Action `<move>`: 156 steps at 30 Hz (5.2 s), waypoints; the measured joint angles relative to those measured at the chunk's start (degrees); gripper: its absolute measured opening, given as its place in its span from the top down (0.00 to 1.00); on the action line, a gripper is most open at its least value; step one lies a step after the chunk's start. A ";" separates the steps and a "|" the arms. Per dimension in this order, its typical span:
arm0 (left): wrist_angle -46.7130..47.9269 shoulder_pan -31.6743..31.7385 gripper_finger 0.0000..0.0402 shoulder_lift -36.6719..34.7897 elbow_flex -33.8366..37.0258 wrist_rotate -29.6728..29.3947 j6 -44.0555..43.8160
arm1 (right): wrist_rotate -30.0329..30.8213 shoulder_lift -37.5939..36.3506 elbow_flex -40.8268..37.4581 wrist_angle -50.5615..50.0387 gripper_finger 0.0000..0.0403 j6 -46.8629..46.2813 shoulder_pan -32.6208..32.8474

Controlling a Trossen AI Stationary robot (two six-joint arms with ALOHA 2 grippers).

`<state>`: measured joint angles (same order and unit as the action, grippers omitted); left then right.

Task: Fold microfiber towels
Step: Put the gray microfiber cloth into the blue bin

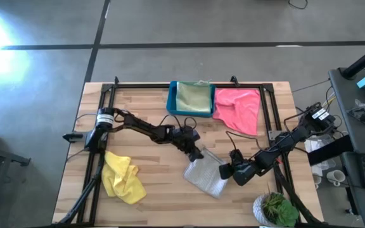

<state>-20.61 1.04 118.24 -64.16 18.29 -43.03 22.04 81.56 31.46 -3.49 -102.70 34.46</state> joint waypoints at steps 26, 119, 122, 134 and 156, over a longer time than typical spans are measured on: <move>0.61 -1.55 0.67 0.61 0.73 -7.96 4.38 | 0.44 -0.17 0.07 9.59 0.97 5.10 -2.78; 16.93 29.04 1.00 -22.47 -0.31 -25.91 30.64 | -22.46 12.48 47.73 -23.74 0.97 73.61 -67.44; 17.45 29.46 1.00 -21.21 -0.21 -25.91 28.44 | -25.01 14.45 48.61 -26.95 0.97 74.15 -67.84; 28.20 27.75 1.00 -22.27 -3.06 -24.86 25.45 | -25.16 13.20 55.78 -42.27 0.97 76.85 -66.51; 24.22 30.81 1.00 -12.83 -4.42 -28.08 27.38 | -18.91 22.58 53.53 -33.46 0.97 85.39 -69.74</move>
<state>3.61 31.85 105.41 -68.58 -9.79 -15.65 3.13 104.14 84.99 -36.95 -17.31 -35.28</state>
